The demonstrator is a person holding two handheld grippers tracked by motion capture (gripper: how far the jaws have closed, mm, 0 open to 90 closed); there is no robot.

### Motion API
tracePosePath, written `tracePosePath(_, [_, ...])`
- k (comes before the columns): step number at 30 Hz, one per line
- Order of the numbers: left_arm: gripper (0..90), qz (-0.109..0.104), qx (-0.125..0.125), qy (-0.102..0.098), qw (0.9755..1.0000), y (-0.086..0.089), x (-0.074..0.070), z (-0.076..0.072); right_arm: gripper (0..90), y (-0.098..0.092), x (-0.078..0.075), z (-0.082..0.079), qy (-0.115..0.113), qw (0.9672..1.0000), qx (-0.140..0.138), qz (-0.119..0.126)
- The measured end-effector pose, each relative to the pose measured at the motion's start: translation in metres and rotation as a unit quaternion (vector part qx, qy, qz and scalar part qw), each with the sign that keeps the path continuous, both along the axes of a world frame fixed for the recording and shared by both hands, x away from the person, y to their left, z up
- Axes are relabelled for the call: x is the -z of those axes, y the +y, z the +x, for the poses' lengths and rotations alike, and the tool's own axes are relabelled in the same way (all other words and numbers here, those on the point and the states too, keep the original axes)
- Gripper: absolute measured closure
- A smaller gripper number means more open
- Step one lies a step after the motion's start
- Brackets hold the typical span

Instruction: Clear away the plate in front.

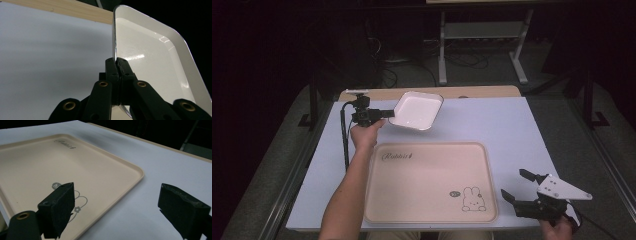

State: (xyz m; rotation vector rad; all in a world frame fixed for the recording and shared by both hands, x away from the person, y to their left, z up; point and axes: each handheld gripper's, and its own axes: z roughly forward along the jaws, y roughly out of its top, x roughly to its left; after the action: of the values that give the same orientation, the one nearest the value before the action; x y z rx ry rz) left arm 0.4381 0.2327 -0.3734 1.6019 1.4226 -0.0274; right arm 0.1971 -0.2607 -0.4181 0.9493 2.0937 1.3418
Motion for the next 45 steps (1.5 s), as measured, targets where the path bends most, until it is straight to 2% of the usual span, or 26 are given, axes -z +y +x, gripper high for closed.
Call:
tracePosePath(3, [88.7,0.005,0.005,0.004,1.0,0.002,0.003,-0.007,13.1,0.0,0.0,0.0,0.0,1.0,0.0,0.0])
tracePosePath(10, [88.7,0.0,0.007,0.009,0.9999,0.006,0.007,-0.021,13.1,0.001,0.0,0.0,0.001,1.0,0.0,0.001])
tracePosePath(23, [88.7,0.0,0.014,-0.001,0.9999,0.01,0.003,-0.048,13.1,0.001,-0.001,0.0,0.0,1.0,0.001,0.003])
tracePosePath(37, [88.7,-0.001,0.006,0.011,0.9999,0.023,0.02,-0.086,13.1,0.001,-0.001,-0.001,0.0,1.0,0.0,0.001])
tracePosePath(45, [88.7,0.006,0.008,0.015,0.9998,0.024,0.028,-0.103,13.1,0.002,-0.001,-0.001,-0.001,1.0,-0.003,-0.002])
